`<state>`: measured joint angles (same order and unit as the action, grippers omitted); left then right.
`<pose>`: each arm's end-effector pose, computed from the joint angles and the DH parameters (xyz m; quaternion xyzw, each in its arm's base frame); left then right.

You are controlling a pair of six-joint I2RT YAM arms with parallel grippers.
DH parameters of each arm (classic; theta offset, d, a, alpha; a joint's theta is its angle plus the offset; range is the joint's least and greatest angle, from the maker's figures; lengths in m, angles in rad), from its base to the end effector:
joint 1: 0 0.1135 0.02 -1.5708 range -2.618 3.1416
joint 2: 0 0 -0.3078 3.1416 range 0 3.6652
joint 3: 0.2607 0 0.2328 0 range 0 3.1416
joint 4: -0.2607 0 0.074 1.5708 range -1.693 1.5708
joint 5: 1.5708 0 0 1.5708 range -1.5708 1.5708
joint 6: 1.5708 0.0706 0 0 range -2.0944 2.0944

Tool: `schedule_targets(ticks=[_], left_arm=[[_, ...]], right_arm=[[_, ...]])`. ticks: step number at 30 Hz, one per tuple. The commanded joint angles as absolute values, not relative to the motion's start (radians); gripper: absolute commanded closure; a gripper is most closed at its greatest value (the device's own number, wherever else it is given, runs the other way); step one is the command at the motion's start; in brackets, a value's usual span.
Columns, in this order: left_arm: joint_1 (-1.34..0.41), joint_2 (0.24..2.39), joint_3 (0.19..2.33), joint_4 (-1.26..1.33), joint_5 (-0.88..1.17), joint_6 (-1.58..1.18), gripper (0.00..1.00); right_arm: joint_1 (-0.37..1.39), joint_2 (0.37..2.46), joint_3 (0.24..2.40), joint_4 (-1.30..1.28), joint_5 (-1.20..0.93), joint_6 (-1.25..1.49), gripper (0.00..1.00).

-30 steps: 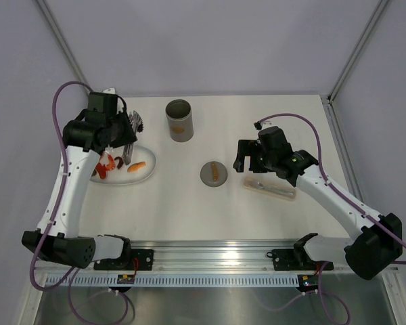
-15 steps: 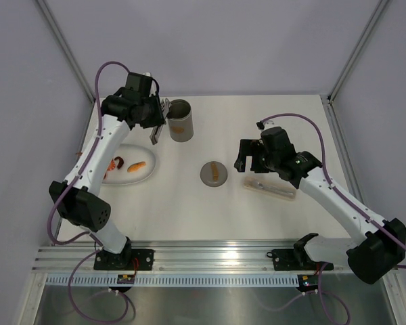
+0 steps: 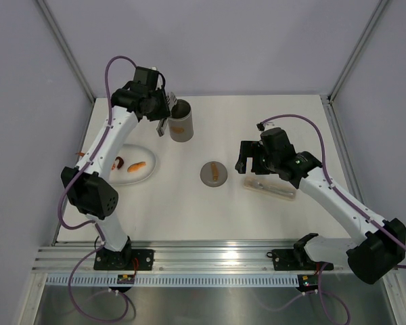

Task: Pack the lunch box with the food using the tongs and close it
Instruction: Place the fake food in the packing box.

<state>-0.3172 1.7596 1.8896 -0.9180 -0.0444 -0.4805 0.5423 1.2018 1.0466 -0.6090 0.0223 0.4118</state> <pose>0.3762 -0.1202 0.4020 -0.0838 0.9204 -0.1292 0.3594 0.2105 0.1250 0.3251 -0.0556 0.9180 0.1711 0.3533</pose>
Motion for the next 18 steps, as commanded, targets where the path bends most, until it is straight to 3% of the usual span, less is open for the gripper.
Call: schedule_targets(ticks=[1,7,14,18], left_arm=[[-0.322,1.766,1.922,-0.850,-0.020,-0.488,0.72],[-0.322,1.767,1.914,-0.841,-0.008,-0.491,0.55],[-0.331,1.750,1.927,-0.856,-0.021,-0.488,0.54],[-0.340,1.704,1.919,-0.870,-0.061,-0.486,0.60]], right_arm=[[0.540,1.196,1.069,-0.607,0.037,0.410,0.01],[0.541,1.207,1.083,-0.611,0.034,0.407,0.01],[0.541,1.213,1.091,-0.612,0.029,0.407,0.01],[0.541,1.213,1.091,-0.612,0.029,0.407,0.01]])
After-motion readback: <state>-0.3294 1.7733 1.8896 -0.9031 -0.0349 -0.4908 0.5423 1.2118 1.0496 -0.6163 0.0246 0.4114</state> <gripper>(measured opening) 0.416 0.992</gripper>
